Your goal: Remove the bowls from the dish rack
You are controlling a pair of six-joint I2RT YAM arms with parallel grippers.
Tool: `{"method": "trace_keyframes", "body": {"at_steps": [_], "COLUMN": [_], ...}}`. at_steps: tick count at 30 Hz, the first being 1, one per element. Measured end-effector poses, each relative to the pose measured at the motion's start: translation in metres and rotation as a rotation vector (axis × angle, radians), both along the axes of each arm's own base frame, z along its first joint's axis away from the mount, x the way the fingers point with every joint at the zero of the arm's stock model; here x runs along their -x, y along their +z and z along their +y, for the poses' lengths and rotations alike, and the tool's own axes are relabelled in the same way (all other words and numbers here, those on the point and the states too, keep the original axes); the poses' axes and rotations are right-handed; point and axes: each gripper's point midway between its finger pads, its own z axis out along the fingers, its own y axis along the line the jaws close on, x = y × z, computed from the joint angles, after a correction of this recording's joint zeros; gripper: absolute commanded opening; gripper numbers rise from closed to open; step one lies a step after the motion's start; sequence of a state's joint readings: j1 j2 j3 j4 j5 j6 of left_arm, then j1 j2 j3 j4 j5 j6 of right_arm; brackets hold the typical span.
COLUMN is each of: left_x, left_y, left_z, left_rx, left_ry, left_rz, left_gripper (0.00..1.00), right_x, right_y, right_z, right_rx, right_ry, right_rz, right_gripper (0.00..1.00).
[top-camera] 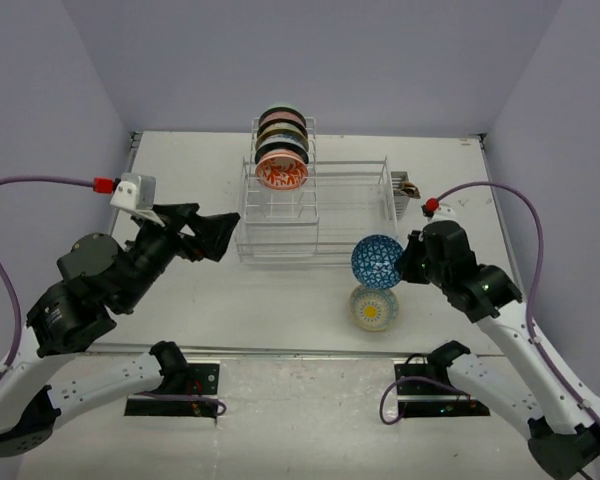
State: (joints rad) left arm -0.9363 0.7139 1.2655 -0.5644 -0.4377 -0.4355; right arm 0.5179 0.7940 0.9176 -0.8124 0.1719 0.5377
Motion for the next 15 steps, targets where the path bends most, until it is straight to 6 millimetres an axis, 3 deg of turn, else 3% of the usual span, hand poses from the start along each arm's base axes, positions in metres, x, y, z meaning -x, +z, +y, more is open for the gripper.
{"method": "trace_keyframes", "body": {"at_steps": [6,8,15], "left_x": [0.007,0.006,-0.002], "left_y": [-0.007,-0.012,-0.041], "left_z": [0.018,0.020,0.021], "left_rx": [0.003,-0.016,-0.093], "left_ry": [0.030,0.045,0.084], "left_rz": [0.001,0.014,0.061], "left_gripper": [1.00,1.00,1.00], "right_x": [0.005,0.011,0.008], "right_y": [-0.086,-0.103,-0.103], "right_z": [-0.017,-0.020,-0.011], "right_rx": [0.020,0.030,-0.015], "right_ry": [-0.068,-0.079,-0.064], "right_rz": [0.271,0.330,0.331], "right_gripper": [0.00,0.00,0.00]}}
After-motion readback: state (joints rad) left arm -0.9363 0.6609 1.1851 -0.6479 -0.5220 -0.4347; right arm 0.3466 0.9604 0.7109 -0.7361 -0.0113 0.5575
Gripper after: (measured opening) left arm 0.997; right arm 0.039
